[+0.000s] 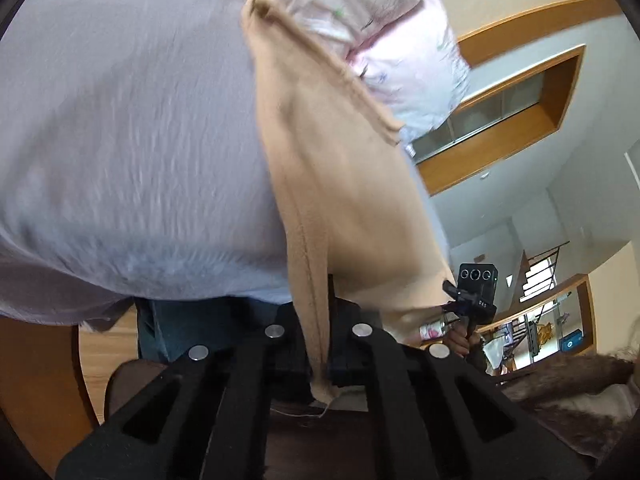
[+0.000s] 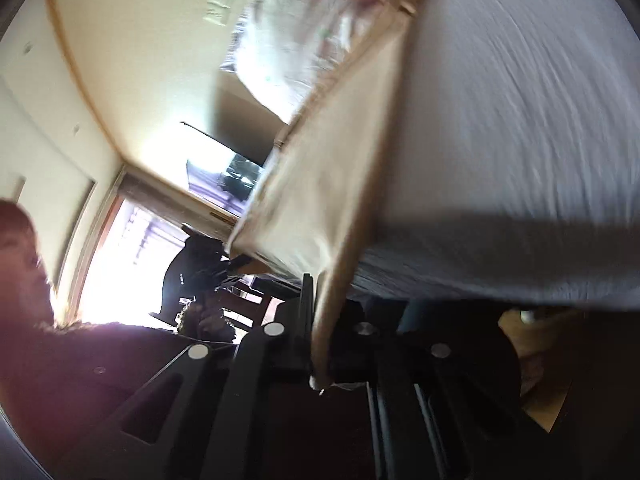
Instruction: Fold small clothes
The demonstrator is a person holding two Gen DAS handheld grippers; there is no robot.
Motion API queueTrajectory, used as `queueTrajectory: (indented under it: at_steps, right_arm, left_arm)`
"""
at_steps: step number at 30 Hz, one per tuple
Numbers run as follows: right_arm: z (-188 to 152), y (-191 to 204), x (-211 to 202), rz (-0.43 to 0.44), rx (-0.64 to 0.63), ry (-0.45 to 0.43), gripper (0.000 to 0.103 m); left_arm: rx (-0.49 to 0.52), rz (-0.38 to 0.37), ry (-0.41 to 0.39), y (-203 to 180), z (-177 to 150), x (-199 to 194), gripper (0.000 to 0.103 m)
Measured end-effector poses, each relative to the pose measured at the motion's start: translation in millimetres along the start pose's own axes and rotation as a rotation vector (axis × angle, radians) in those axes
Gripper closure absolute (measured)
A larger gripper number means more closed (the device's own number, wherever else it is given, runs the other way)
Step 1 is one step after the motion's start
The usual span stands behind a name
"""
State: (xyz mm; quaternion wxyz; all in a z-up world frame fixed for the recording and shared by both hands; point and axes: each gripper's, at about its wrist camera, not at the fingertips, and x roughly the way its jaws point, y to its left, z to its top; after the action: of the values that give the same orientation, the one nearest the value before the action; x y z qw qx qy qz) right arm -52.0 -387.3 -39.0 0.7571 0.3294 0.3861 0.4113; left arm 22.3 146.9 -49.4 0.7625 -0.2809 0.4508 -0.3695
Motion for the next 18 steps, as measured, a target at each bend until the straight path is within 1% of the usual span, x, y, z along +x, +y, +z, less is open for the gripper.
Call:
queueTrajectory:
  at_steps: [2,5,7,8,9,10,11,12,14,15,17,18]
  right_arm:
    - [24.7,24.4,-6.6,0.019,-0.077,-0.045,0.098]
    - [76.9,59.0,-5.4,0.018,-0.188,-0.113,0.098]
    - [127.7,76.6,4.0,-0.028,-0.222,-0.185,0.098]
    - [147.7,78.2,7.7,-0.049,-0.215,-0.216,0.098]
    - [173.4,78.1,15.1,-0.070,-0.193,-0.252,0.098]
    - [205.4,73.6,24.7,-0.104,-0.153,-0.296,0.098]
    - [224.1,66.5,32.4,-0.125,-0.119,-0.318,0.098]
    - [246.1,54.0,43.6,-0.152,-0.066,-0.334,0.098]
    - [294.0,15.9,77.2,-0.231,0.057,-0.342,0.098]
    - [306.6,-1.8,87.6,-0.272,0.092,-0.336,0.098]
    - [332.6,-42.3,118.8,-0.387,0.190,-0.317,0.098]
    - [335.4,-57.8,124.7,-0.412,0.236,-0.311,0.098]
  left_arm:
    - [0.026,-0.013,-0.025,-15.3,11.5,-9.1,0.100]
    - [0.111,-0.026,-0.090,-45.5,48.0,-22.5,0.100]
    - [0.159,-0.002,-0.130,-64.2,87.1,-24.4,0.100]
    - [0.165,0.014,-0.153,-70.0,114.4,-22.4,0.100]
    - [0.160,0.037,-0.173,-71.5,133.5,-20.2,0.100]
    - [0.153,0.058,-0.190,-70.2,154.2,-17.1,0.100]
    - [0.137,0.087,-0.216,-66.9,186.5,-7.3,0.100]
    - [0.121,0.104,-0.228,-60.4,205.7,-1.9,0.100]
    - [0.058,0.141,-0.231,-38.0,248.7,21.3,0.100]
    - [0.011,0.176,-0.222,-21.4,271.5,39.5,0.100]
    - [-0.063,0.214,-0.189,4.9,297.8,68.0,0.100]
    - [-0.092,0.235,-0.173,16.5,309.0,81.4,0.100]
